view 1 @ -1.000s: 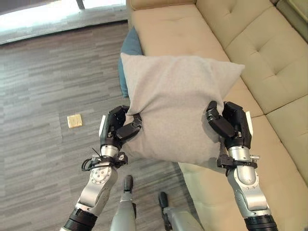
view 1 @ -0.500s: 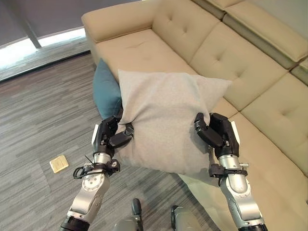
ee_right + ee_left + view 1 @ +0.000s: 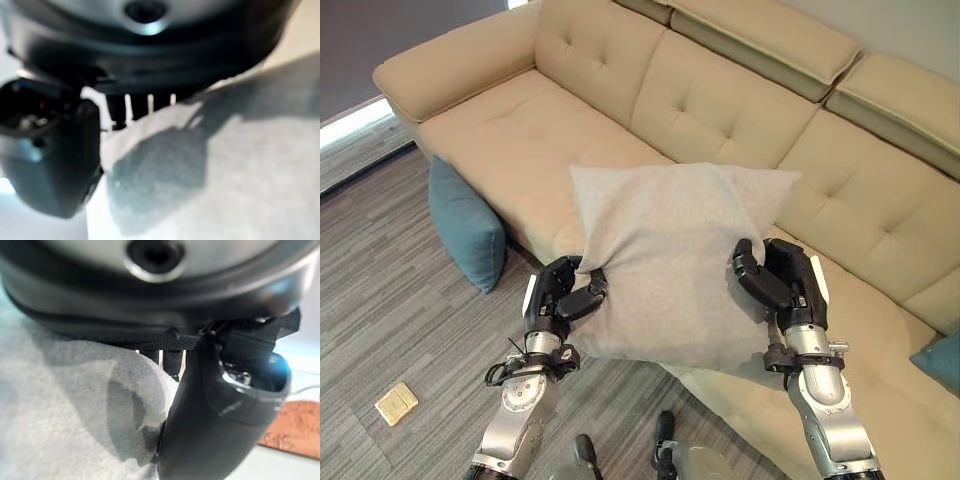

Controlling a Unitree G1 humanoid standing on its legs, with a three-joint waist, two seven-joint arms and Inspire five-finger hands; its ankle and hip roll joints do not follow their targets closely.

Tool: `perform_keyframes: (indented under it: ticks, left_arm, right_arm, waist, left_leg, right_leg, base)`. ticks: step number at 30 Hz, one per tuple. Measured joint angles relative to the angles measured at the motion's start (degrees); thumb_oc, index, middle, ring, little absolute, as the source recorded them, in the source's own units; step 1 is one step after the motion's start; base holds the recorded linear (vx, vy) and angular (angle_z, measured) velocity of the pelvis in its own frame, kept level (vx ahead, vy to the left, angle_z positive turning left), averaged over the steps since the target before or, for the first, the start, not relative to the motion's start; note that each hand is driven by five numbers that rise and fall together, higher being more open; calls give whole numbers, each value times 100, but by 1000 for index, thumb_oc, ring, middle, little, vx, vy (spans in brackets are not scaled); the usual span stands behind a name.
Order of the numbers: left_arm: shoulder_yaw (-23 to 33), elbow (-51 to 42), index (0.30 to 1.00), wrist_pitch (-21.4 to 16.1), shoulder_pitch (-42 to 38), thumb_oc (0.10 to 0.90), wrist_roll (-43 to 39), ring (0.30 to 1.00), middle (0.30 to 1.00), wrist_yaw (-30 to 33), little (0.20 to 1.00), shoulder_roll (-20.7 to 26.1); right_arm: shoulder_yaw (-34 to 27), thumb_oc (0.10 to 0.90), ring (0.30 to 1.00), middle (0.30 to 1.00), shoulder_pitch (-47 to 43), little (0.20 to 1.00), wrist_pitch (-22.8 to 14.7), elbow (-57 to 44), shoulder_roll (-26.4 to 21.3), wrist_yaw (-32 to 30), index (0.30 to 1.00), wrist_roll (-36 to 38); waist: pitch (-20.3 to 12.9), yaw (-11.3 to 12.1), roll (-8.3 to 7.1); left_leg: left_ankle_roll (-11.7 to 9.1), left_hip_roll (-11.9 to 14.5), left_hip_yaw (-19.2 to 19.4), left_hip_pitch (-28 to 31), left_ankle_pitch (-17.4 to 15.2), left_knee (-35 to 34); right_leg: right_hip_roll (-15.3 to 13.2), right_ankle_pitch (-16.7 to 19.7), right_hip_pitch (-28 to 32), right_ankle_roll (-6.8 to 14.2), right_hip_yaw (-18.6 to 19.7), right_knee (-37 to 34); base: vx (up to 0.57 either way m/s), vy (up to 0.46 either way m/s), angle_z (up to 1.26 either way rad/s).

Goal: Pick up all the scattered cushions and arrange them neatly on the sofa.

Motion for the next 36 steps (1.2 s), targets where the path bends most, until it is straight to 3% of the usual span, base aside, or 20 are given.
perform_keyframes:
  ticks: [2, 4, 6, 9, 10, 11, 12, 15, 17, 19, 21, 22, 23, 26, 27, 28, 29, 31, 34, 36]
  left_arm:
    - [-46, -8, 300, -1, -51, 400, 2, 300, 300, -10, 300, -90]
    - [-81, -22, 300, 0, -38, 400, -2, 300, 300, -11, 300, -90]
    - [-86, -19, 300, -1, -22, 400, 0, 300, 300, -8, 300, -87]
    - [-92, 9, 300, 0, -19, 400, -2, 300, 300, 4, 300, -86]
    - [-105, 14, 300, 6, -5, 400, -2, 300, 300, 4, 300, -87]
    - [-146, 14, 300, 10, 38, 400, -3, 300, 300, 5, 300, -96]
    - [-171, 20, 300, 20, 35, 400, -2, 300, 300, 6, 300, -44]
    - [-192, -7, 300, 21, 13, 400, -2, 300, 300, 7, 300, 113]
    - [-162, -11, 300, 21, -50, 400, 5, 300, 300, 8, 300, 225]
    - [-50, -15, 300, 21, -59, 400, 13, 300, 300, 15, 300, 343]
    - [-43, 5, 300, 31, -79, 400, 14, 300, 300, 19, 300, 399]
    - [-41, 3, 300, 37, -85, 400, 19, 300, 300, 20, 300, 445]
    - [-9, 4, 300, 43, -76, 400, 18, 300, 300, 29, 300, 456]
    - [220, 8, 300, 32, 53, 400, 114, 300, 300, 30, 300, 265]
    - [255, 18, 300, 33, 54, 400, 115, 300, 300, 29, 300, 251]
    - [226, 26, 300, 42, 64, 400, 117, 300, 300, 20, 300, 223]
    - [165, 26, 300, 54, 73, 400, 118, 300, 300, -1, 300, 189]
    - [83, 25, 300, 76, 72, 400, 117, 300, 300, -44, 300, 80]
    - [43, 24, 300, 97, 54, 400, 115, 300, 300, -114, 300, 29]
    - [-16, 24, 300, 118, 39, 400, 112, 300, 300, -118, 300, -45]
  right_arm:
    - [-66, 400, 300, 300, 11, 300, 4, -2, -148, -22, 300, 31]
    - [-86, 400, 300, 300, 21, 300, 9, 2, -147, -30, 300, 37]
    - [-62, 400, 300, 300, 24, 300, 8, 14, -128, -49, 300, 66]
    - [-44, 400, 300, 300, 43, 300, 11, 44, -140, -47, 300, 99]
    - [-45, 400, 300, 300, 66, 300, 12, 44, -150, -47, 300, 99]
    - [-49, 400, 300, 300, 114, 300, 12, 13, -217, -43, 300, 96]
    - [-44, 400, 300, 300, 145, 300, 26, 6, -169, -46, 300, 97]
    - [-43, 400, 300, 300, 242, 300, 26, -73, -126, -13, 300, 91]
    - [-36, 400, 300, 300, 245, 300, 52, -73, -12, -6, 300, 91]
    - [27, 400, 300, 300, 234, 300, 129, -70, 206, 20, 300, 91]
    - [84, 400, 300, 300, 263, 300, 137, -70, 221, 26, 300, 91]
    - [91, 400, 300, 300, 254, 300, 138, -69, 232, 44, 300, 91]
    - [107, 400, 300, 300, 218, 300, 136, -68, 267, 75, 300, 90]
    - [247, 400, 300, 300, 92, 300, 132, -47, 263, 192, 300, 90]
    - [209, 400, 300, 300, 82, 300, 131, -29, 248, 224, 300, 93]
    - [181, 400, 300, 300, 96, 300, 133, -2, 239, 215, 300, 94]
    - [99, 400, 300, 300, 166, 300, 130, 1, 238, 213, 300, 91]
    - [-7, 400, 300, 300, 188, 300, 133, 51, 94, 202, 300, 88]
    - [-88, 400, 300, 300, 187, 300, 133, 50, 37, 182, 300, 64]
    - [-170, 400, 300, 300, 194, 300, 133, 46, 23, 161, 300, 65]
  waist:
    - [-75, -32, 134]
    - [-65, -10, 115]
    - [-72, 21, 128]
    - [-79, 73, 156]
    - [-70, 52, 194]
    - [-78, 35, 412]
    - [-83, 19, 408]
    - [-148, 15, 295]
    - [-150, 22, 269]
    - [-129, 51, 233]
    - [-108, 100, 200]
    - [-88, 136, 200]
    - [-63, 256, 181]
    - [-11, 290, 154]
    - [3, 215, 127]
    - [5, 163, 118]
    - [-16, 136, 67]
    - [-12, 141, 158]
    - [-14, 128, 174]
    - [-7, 114, 185]
  left_leg:
    - [16, -29, -202, -152, -132, -158]
    - [-6, -94, -342, -142, -119, -836]
    - [-167, -188, -839, -328, 31, -1616]
    - [-193, -256, -1300, -654, 259, -1991]
    - [-130, -254, -1295, -693, 311, -1968]
    - [-27, -138, -1290, -570, 351, -1974]
    - [139, -193, -1232, -499, 646, -1946]
    - [318, -641, -776, -220, 819, -1929]
    - [562, -888, -536, -46, 709, -1984]
    - [736, -909, -300, 75, 709, -1975]
    - [766, -896, -244, 201, 684, -1974]
    - [863, -860, -166, 340, 596, -1995]
    - [882, -857, -6, 562, 543, -2123]
    - [905, -785, 296, 987, 353, -2522]
    - [883, -810, 384, 1049, 306, -2582]
    - [845, -825, 372, 1088, 294, -2590]
    - [681, -879, 307, 1122, 352, -2576]
    - [532, -745, 217, 1137, 364, -2565]
    - [413, -582, 115, 1090, 348, -2361]
    - [234, -517, -24, 910, 213, -1778]
  right_leg:
    - [38, -123, 38, -21, 171, -78]
    - [79, -27, 178, -14, 263, -266]
    - [185, 6, 334, 26, 423, -483]
    - [282, -15, 481, 58, 667, -604]
    - [317, -61, 557, 142, 735, -595]
    - [437, -176, 719, 268, 860, -559]
    - [375, -304, 803, 319, 968, -523]
    - [-169, -635, 739, 748, 1313, -120]
    - [-455, -703, 626, 871, 1360, 244]
    - [-578, -685, 200, 915, 1335, 1092]
    - [-641, -847, -69, 1069, 1256, 1639]
    - [-707, -841, -138, 1082, 1035, 1753]
    - [-860, -837, -211, 1084, 639, 1826]
    - [-513, -802, -679, 1014, 61, 1448]
    - [-354, -422, -1051, 911, -124, 1060]
    - [-341, -241, -997, 893, -164, 936]
    - [-264, 18, -702, 812, 67, 534]
    - [-43, 380, -451, 304, 13, 41]
    - [131, 435, -219, 142, -25, -283]
    - [133, 429, -32, 95, -97, -382]
  base:
    - [257, 100, -24]
    - [250, 141, -33]
    - [241, 154, -48]
    - [159, 146, -58]
    - [235, 250, -61]
    - [292, 310, -58]
    - [303, 341, -59]
    - [164, 239, -53]
    - [83, 236, -40]
    - [28, 162, -51]
    - [46, 112, -37]
    - [136, 169, -55]
    - [155, 111, -57]
    - [209, 22, -65]
    - [169, -48, -41]
    - [181, -72, -4]
    - [130, -68, 10]
    - [161, -91, 0]
    - [91, -78, 2]
    - [78, -23, 17]
